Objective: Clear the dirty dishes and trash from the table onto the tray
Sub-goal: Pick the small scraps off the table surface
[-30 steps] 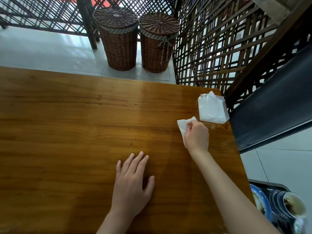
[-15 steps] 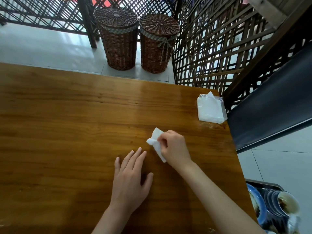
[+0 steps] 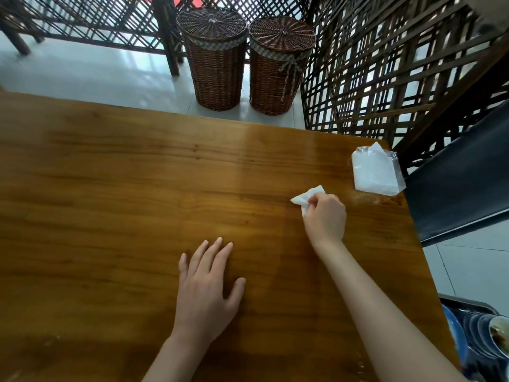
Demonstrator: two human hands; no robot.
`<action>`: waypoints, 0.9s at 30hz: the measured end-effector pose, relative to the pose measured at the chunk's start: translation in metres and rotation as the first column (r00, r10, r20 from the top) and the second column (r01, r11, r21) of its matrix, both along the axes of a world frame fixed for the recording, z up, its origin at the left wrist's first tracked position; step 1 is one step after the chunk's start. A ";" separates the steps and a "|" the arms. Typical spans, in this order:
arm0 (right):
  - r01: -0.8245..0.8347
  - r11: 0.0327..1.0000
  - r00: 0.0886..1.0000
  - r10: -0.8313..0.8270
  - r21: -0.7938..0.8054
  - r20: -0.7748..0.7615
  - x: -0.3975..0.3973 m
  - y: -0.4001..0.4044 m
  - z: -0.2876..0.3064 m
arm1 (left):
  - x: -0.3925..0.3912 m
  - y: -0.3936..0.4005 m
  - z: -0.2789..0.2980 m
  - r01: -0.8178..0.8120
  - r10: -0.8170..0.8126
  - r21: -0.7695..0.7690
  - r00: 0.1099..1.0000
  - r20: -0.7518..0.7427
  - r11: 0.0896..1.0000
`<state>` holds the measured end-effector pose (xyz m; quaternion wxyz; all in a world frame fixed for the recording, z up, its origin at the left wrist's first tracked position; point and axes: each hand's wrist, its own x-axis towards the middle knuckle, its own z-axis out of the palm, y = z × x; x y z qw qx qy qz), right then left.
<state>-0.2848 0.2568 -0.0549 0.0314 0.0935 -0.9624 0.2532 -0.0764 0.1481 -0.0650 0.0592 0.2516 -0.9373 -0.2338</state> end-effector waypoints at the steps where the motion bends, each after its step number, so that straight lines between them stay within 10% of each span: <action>1: -0.032 0.999 0.999 0.032 -0.024 -0.003 0.005 -0.008 -0.001 | 0.001 -0.002 0.001 -0.007 0.007 -0.003 1.000 -0.001 1.000; 12: -0.426 0.892 0.896 0.439 -0.151 0.063 0.061 -0.066 -0.015 | 0.009 -0.024 0.003 -0.055 0.055 0.012 0.998 -0.039 0.998; 27: -0.356 0.934 0.934 0.356 -0.001 -0.035 0.038 -0.057 0.008 | 0.006 -0.035 0.000 -0.006 0.006 -0.001 0.999 -0.045 1.000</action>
